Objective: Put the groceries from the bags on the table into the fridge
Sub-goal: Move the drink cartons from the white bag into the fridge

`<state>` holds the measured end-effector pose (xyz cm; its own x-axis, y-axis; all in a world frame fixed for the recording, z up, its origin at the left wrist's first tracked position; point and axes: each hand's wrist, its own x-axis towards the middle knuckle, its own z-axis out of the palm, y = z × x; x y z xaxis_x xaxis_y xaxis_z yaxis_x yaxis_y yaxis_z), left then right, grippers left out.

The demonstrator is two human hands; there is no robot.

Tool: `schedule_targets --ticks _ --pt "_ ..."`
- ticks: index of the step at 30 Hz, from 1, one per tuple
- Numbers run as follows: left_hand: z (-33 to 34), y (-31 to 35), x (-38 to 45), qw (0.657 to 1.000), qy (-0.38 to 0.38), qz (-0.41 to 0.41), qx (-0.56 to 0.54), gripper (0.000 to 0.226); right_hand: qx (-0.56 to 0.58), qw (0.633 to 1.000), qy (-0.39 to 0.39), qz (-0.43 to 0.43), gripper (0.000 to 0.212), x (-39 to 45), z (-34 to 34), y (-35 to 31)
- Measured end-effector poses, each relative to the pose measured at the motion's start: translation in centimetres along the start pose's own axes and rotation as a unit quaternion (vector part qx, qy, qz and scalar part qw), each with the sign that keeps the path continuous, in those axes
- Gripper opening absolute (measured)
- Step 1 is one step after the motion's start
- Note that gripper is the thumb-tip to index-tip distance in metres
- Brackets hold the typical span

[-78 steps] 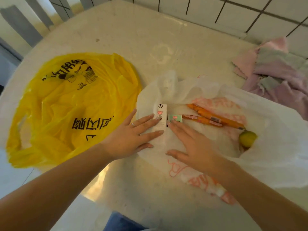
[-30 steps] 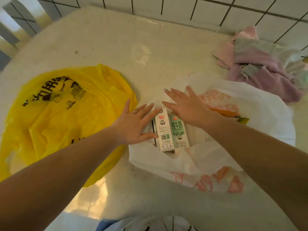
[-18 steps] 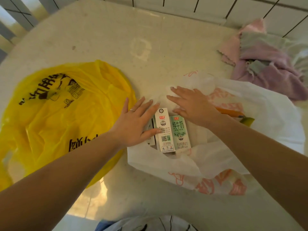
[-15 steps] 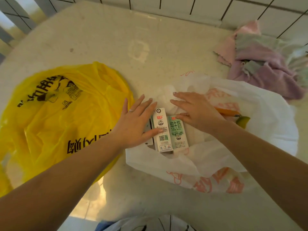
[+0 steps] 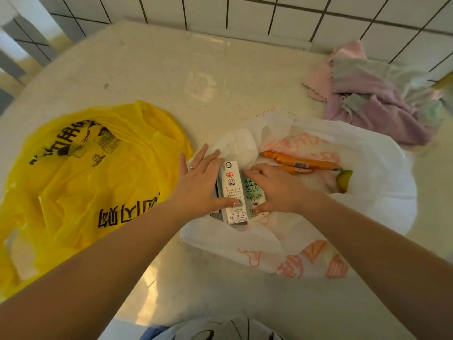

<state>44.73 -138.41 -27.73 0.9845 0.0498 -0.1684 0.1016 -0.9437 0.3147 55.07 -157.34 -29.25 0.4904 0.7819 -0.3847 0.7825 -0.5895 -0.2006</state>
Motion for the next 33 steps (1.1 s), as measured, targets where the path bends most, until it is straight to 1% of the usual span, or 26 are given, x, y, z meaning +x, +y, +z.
schedule_targets --ticks 6,9,11,13,17,19,22,23,25,29,31,33 --pt "0.2 1.2 -1.7 0.997 0.047 0.041 -0.04 0.101 -0.022 0.996 0.084 0.013 0.104 -2.3 0.6 -0.7" --pt "0.4 1.9 -2.7 0.996 0.053 0.055 -0.054 0.101 0.02 0.991 0.129 0.02 0.108 -3.6 1.2 -1.6" --pt "0.8 2.3 -3.4 0.992 0.059 0.087 -0.074 0.097 0.049 0.985 0.162 0.02 0.106 -4.4 1.9 -2.0" --pt "1.3 2.7 -4.2 0.987 0.055 0.113 -0.098 0.093 0.079 0.977 0.194 0.03 0.095 -5.2 2.0 -2.2" --pt "3.2 3.1 -6.3 0.981 0.048 0.122 -0.14 0.078 0.141 0.961 0.235 0.038 0.065 -7.0 1.9 -2.0" --pt "3.9 3.1 -7.2 0.978 0.057 0.099 -0.173 0.074 0.18 0.957 0.224 0.031 0.058 -7.3 2.2 -2.5" --pt "4.3 3.2 -7.8 0.972 0.075 0.071 -0.211 0.074 0.251 0.941 0.227 0.024 0.051 -7.5 2.5 -3.6" --pt "4.1 3.4 -7.9 0.97 0.076 0.064 -0.22 0.072 0.256 0.939 0.228 0.024 0.052 -7.7 2.5 -3.7" --pt "3.5 4.1 -8.2 0.97 0.068 0.046 -0.23 0.066 0.239 0.948 0.208 0.022 0.062 -8.1 2.4 -3.6" --pt "3.0 5.5 -8.7 0.966 0.059 0.006 -0.25 0.06 0.142 0.984 0.103 -0.026 0.084 -8.7 1.6 -2.7" --pt "3.3 5.9 -9.0 0.961 0.06 -0.016 -0.268 0.062 0.103 0.993 0.027 -0.06 0.092 -8.8 0.4 -2.2" --pt "3.6 6.1 -9.3 0.951 0.063 -0.052 -0.299 0.065 0.073 0.993 -0.028 -0.089 0.092 -8.9 -1.0 -1.8"
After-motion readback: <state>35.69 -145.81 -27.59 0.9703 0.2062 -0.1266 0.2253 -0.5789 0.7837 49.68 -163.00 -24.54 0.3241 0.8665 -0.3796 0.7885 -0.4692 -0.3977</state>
